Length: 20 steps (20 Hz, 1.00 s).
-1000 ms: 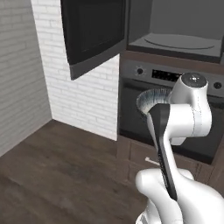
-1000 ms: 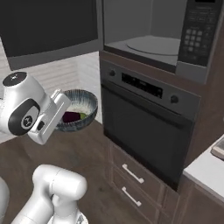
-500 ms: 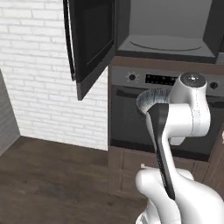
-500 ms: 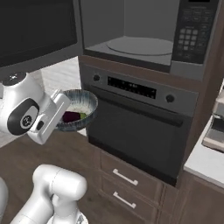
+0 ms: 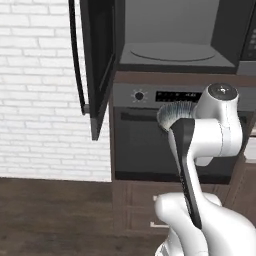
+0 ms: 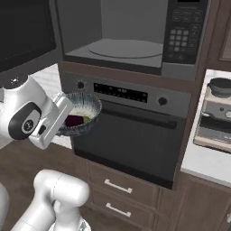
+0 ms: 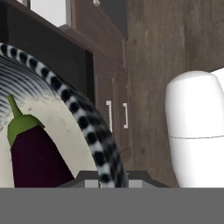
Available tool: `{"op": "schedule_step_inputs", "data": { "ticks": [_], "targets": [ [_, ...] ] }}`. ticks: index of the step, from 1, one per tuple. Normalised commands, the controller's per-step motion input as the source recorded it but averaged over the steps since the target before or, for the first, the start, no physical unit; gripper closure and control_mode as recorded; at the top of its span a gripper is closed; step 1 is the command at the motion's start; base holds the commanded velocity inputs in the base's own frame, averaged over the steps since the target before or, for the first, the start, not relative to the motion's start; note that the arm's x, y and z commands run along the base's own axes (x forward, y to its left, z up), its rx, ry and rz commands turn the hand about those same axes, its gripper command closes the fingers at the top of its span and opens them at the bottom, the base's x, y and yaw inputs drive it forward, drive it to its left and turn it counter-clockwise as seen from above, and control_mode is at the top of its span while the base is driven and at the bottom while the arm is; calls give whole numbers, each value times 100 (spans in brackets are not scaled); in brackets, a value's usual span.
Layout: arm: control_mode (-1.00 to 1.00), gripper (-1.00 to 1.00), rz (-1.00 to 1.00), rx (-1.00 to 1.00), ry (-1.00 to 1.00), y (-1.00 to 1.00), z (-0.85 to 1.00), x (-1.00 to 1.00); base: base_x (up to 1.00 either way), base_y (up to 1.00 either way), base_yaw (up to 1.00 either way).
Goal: Pick the eggplant from the sink and place it in the bowl. Then pick the bowl and place it in the microwave. Then close the microwave door and press the start button.
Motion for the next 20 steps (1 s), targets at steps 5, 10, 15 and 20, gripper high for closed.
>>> {"op": "schedule_step_inputs", "data": {
  "ticks": [5, 10, 15, 20],
  "targets": [
    [100, 100, 0, 0, 0, 0, 0, 0, 60, 22, -24],
    [100, 100, 0, 0, 0, 0, 0, 0, 50, 18, -16],
    [100, 100, 0, 0, 0, 0, 0, 0, 30, 27, -8],
    [100, 100, 0, 0, 0, 0, 0, 0, 44, 49, -4]
  ]
}}
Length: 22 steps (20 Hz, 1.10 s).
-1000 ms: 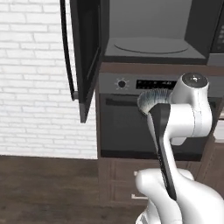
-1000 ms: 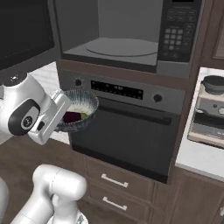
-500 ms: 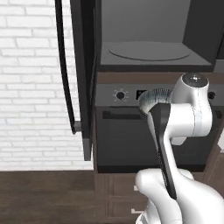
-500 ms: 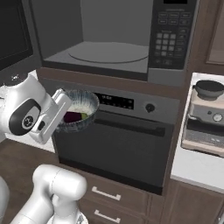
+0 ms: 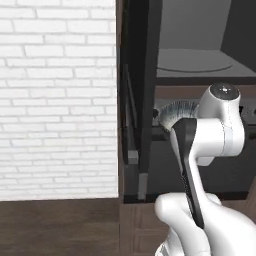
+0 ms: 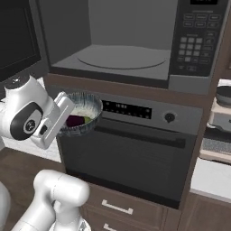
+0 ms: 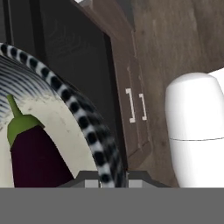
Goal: Pick the eggplant from the sink and place it in the bowl. Then pick the bowl and place it in the microwave. Then close the microwave door and press the start button.
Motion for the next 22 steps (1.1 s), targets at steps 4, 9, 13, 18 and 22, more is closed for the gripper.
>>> {"op": "schedule_step_inputs", "data": {
  "ticks": [4, 9, 13, 18, 22],
  "targets": [
    [100, 100, 0, 0, 0, 0, 0, 0, 41, 31, -3],
    [100, 100, 0, 0, 0, 0, 0, 0, 42, 0, -8],
    [100, 100, 0, 0, 0, 0, 0, 0, 30, -11, -14],
    [-100, 100, 0, 1, -3, -1, 1, -9, 8, 0, -6],
    [-100, 100, -2, 9, -19, -28, 18, -96, 0, 0, 0]
  ]
}}
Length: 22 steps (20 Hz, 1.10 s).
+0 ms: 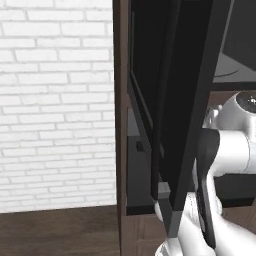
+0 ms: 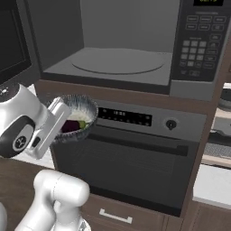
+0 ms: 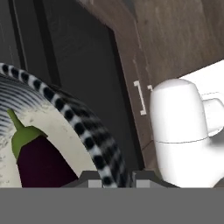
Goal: Pick the eggplant from the sink and place it in the bowl. Then pick the bowl and place it in the microwave. Then close the microwave door and press the start button.
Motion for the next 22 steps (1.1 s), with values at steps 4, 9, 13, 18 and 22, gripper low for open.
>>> {"op": "schedule_step_inputs", "data": {
  "ticks": [4, 9, 13, 18, 22],
  "targets": [
    [-100, 100, -1, 5, -24, -37, 77, -85, 0, 0, 0],
    [-100, 100, -1, 0, -19, -9, 99, -9, 0, 0, 0],
    [-100, 100, -1, 0, -4, 0, 91, 23, 0, 0, 0],
    [-100, 100, 0, 0, 0, -13, 40, 47, 0, 0, 0],
    [-100, 100, 0, 0, -1, -15, 7, 67, 0, 0, 0]
  ]
}}
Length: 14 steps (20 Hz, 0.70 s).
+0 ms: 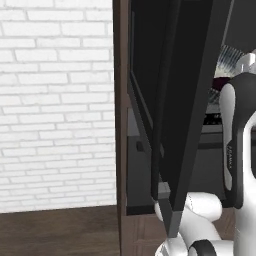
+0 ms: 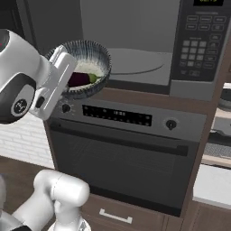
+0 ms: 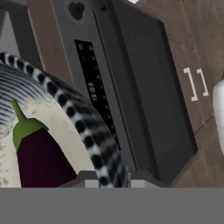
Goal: Pick the eggplant from the sink and place it in the bowl. Then pick the bowl and place it in the microwave. Then close the microwave door and press the start button.
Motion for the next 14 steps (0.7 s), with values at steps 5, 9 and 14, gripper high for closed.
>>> {"op": "schedule_step_inputs", "data": {
  "ticks": [5, 9, 14],
  "targets": [
    [-100, 100, 0, 0, -7, -17, 5, 68, 0, 0, 0],
    [-100, 100, 0, 0, -7, -18, 20, 62, 0, 0, 0],
    [-100, 100, 0, 0, -1, -18, 29, 63, 0, 0, 0]
  ]
}}
